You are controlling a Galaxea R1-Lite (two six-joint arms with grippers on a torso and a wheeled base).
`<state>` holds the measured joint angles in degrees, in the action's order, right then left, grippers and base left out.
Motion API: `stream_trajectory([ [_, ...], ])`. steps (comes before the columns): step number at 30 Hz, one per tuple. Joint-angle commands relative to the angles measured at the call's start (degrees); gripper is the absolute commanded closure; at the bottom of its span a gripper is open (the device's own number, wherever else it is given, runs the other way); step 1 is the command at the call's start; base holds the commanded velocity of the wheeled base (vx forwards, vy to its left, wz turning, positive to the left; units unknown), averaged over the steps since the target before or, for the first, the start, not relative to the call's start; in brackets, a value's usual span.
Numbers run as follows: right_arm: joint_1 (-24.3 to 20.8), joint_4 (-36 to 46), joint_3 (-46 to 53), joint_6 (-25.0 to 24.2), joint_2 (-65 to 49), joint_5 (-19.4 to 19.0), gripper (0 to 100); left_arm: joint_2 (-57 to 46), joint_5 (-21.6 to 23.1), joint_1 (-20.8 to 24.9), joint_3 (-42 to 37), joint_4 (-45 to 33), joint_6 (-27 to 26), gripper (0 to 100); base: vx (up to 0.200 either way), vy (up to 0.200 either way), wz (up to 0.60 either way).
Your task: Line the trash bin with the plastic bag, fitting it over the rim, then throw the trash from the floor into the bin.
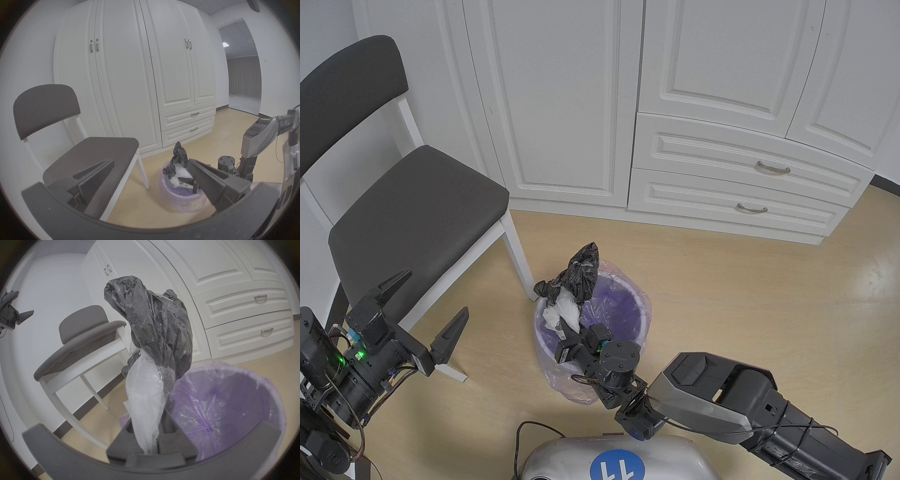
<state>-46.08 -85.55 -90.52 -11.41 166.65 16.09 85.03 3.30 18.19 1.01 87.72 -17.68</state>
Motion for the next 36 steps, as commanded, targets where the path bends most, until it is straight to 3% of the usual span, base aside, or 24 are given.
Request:
stream_trajectory([
  [1,-0.5,0.7,-3.1,-0.3,1.1,0.1,100,1.6,-0.1,0.0,-0.9,0.0,-0.3,0,0.0,0.0,0.0],
  [14,1.1,-2.0,-1.4,1.3,-0.5,0.0,100,2.8,-0.1,-0.1,-0.9,0.1,-0.3,0,0.0,0.0,0.0],
  [15,1.6,-2.8,2.8,5.1,-2.8,-0.2,100,2.5,-0.1,-0.1,-0.9,0.1,-0.3,0,0.0,0.0,0.0],
  [19,2.3,-4.4,8.7,9.4,-5.8,-2.5,100,2.1,-0.1,-0.1,-0.9,0.1,-0.3,0,0.0,0.0,0.0],
  [36,4.7,-0.8,12.7,9.5,-5.2,-4.4,100,1.8,-0.1,-0.1,-0.9,0.1,-0.3,0,0.0,0.0,0.0],
])
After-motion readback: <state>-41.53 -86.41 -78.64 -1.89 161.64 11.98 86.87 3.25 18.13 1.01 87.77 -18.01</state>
